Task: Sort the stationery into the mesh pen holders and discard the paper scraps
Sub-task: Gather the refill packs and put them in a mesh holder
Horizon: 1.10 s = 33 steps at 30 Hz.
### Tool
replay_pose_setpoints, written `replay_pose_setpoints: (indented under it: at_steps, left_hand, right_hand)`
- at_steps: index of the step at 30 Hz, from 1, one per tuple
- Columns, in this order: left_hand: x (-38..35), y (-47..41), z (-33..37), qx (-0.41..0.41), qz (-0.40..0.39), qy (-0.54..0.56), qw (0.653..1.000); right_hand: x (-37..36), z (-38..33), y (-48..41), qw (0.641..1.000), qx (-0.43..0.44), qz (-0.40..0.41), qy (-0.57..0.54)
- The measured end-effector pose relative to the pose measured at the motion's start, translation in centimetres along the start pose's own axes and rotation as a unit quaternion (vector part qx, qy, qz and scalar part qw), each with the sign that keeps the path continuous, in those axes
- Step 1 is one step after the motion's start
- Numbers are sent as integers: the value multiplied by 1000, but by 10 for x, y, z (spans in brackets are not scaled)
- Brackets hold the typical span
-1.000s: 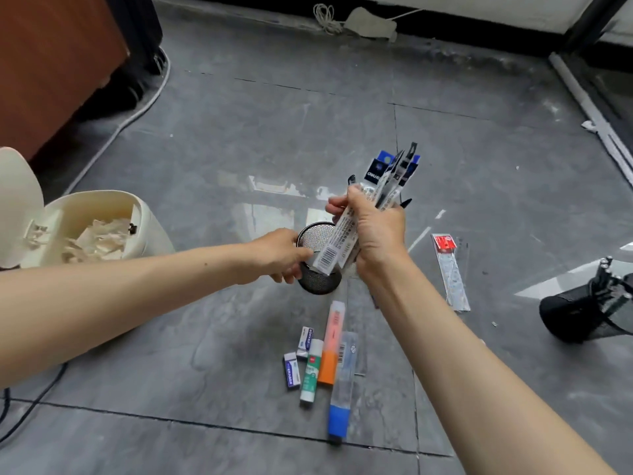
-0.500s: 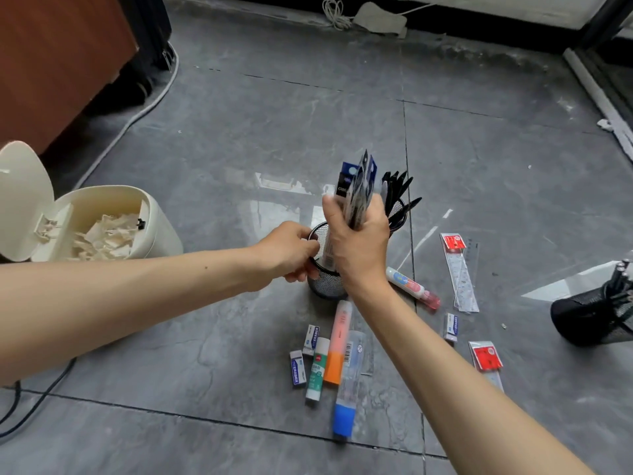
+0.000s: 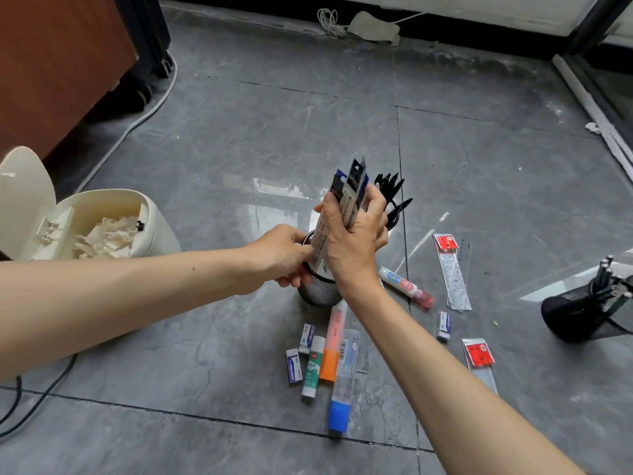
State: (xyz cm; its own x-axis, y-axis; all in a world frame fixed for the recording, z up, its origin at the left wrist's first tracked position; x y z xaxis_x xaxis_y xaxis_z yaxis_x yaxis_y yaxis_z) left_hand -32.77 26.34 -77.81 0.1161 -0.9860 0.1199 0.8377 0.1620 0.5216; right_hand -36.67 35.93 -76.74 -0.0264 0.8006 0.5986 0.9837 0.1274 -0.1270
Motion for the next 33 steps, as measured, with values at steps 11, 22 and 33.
replay_pose_setpoints:
  at_steps: [11,22,33]
  left_hand:
    - [10,2,-2,-14,27,-9,999]
    - [18,-3,-1,-14,46,-10,999]
    - [20,-25,-2,27,136,56,989]
  right_hand:
    - [1,12,11,986,20,-95,133]
    - [10,28,3,998,-22,-43,-49]
    - [25,32,-1,999,-36,-12,-6]
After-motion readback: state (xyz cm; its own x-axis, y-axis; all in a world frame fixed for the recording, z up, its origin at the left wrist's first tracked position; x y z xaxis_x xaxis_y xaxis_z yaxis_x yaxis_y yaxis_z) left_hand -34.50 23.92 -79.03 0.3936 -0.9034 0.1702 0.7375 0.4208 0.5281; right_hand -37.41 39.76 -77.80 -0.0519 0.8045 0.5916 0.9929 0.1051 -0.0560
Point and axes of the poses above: each hand's wrist, its own y-axis away from the middle knuckle, its own x-axis out of the back of the hand, z = x × y, the point moved 2 cm from there along -y, towards the middle knuckle, and after that the axes turned 14 degrees about y, right-handed, at the moved point
